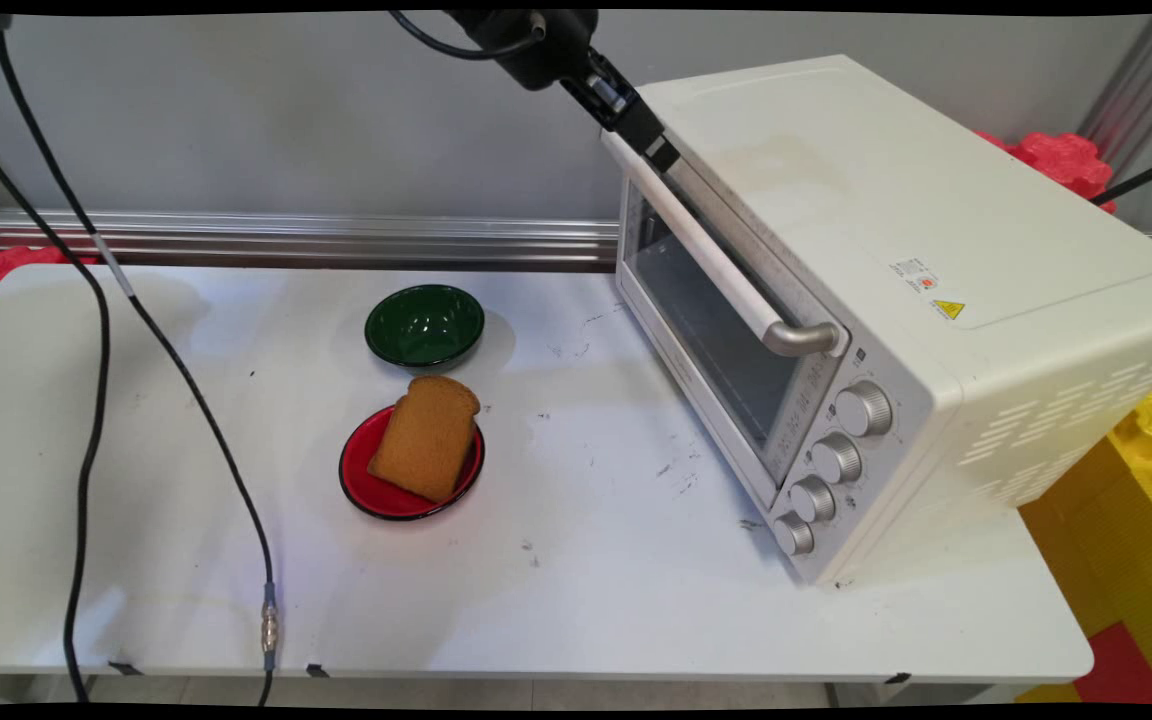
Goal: Open the oven
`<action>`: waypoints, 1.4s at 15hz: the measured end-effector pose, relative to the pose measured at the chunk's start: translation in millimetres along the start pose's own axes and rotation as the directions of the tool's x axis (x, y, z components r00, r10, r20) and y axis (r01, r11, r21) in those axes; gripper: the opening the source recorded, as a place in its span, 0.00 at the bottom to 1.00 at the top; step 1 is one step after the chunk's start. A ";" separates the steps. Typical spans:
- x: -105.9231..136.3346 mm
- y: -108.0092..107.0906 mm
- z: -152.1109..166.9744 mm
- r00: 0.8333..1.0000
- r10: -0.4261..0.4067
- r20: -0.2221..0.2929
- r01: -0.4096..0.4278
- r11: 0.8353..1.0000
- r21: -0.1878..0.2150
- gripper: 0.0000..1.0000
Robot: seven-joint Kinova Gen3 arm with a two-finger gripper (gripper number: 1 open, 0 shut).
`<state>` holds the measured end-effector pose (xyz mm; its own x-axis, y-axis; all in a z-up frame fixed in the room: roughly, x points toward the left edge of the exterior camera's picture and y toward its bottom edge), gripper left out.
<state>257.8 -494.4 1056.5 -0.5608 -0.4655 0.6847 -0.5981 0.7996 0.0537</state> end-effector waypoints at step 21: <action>-6.7 0.3 39.2 0.999 -0.041 -0.026 0.040 0.999 -0.028 0.00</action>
<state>239.0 -506.0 1023.5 -0.5210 -0.4875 0.7006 -0.6038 0.7907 0.1011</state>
